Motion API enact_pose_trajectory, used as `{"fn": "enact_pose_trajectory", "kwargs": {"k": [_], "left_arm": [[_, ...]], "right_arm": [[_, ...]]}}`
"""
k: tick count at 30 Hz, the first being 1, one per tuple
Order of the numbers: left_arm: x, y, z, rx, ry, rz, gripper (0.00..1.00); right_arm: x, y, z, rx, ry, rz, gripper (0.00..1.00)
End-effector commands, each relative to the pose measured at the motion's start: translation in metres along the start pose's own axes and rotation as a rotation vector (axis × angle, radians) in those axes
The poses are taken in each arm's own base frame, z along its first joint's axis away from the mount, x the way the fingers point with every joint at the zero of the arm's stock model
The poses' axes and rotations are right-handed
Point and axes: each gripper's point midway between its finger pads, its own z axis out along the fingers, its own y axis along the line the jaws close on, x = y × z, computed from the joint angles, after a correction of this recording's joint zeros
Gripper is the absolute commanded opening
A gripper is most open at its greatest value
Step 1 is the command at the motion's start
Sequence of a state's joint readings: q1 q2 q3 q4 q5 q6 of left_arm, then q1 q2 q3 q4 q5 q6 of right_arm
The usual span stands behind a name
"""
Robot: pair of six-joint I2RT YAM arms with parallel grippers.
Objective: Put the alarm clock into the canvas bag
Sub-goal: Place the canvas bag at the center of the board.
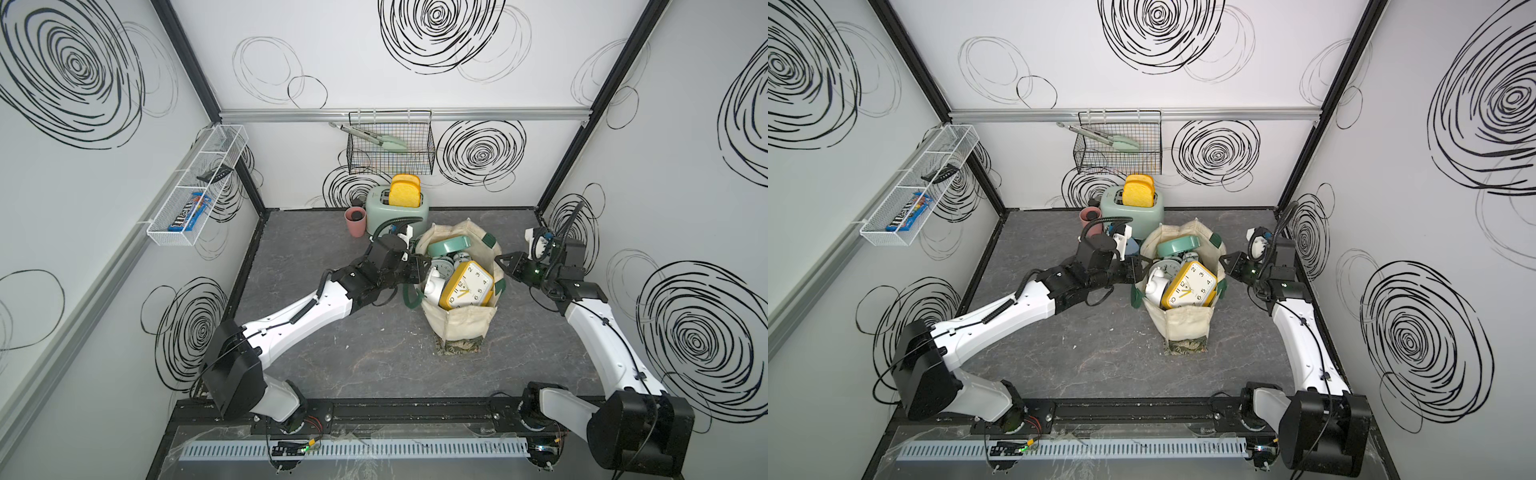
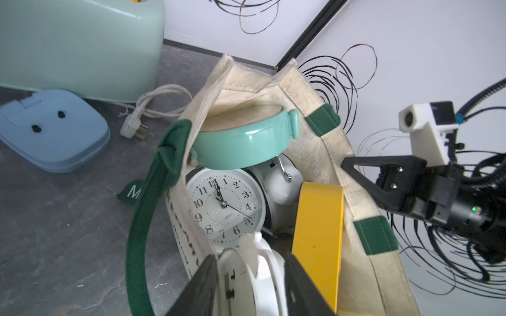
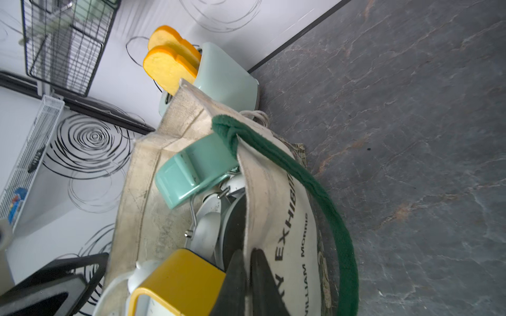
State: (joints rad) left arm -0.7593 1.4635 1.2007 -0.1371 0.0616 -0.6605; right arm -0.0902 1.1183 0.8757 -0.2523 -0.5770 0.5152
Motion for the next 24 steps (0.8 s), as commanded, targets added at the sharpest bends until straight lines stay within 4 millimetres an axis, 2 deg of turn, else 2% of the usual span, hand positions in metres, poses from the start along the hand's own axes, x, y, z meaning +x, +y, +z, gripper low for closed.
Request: {"fn": "enact_pose_trajectory", "kwargs": {"k": [1, 3, 6, 8, 10, 11, 13, 16, 21, 24], "left_arm": [[-0.029, -0.013, -0.016, 0.034, -0.091, 0.041, 0.54], [-0.033, -0.011, -0.021, 0.021, -0.105, 0.059, 0.61], [-0.043, -0.008, -0.029, 0.005, -0.116, 0.092, 0.69], [-0.05, -0.003, -0.035, -0.026, -0.116, 0.123, 0.79], [-0.057, 0.01, -0.04, -0.081, -0.117, 0.151, 0.94], [-0.059, 0.018, -0.042, -0.108, -0.117, 0.163, 0.96], [-0.063, 0.039, -0.048, -0.163, -0.124, 0.166, 0.96], [-0.063, 0.076, -0.048, -0.219, -0.095, 0.145, 0.96], [-0.052, 0.135, -0.033, -0.289, -0.014, 0.181, 0.96], [-0.042, 0.165, -0.013, -0.355, 0.106, 0.28, 0.96]], "right_arm": [[-0.034, 0.025, -0.015, -0.06, -0.147, -0.089, 0.18], [-0.033, 0.023, -0.016, -0.047, -0.155, -0.08, 0.27], [-0.033, 0.018, -0.016, -0.025, -0.163, -0.077, 0.35], [-0.033, 0.014, -0.017, -0.005, -0.167, -0.063, 0.41], [-0.035, 0.013, -0.019, 0.005, -0.182, -0.057, 0.49], [-0.035, 0.014, -0.021, 0.007, -0.19, -0.056, 0.54], [-0.038, 0.019, -0.025, 0.007, -0.212, -0.07, 0.6], [-0.043, 0.028, -0.03, 0.016, -0.23, -0.097, 0.77], [-0.043, 0.05, -0.042, 0.011, -0.229, -0.15, 1.0], [-0.035, 0.062, -0.048, 0.001, -0.222, -0.195, 0.97]]}}
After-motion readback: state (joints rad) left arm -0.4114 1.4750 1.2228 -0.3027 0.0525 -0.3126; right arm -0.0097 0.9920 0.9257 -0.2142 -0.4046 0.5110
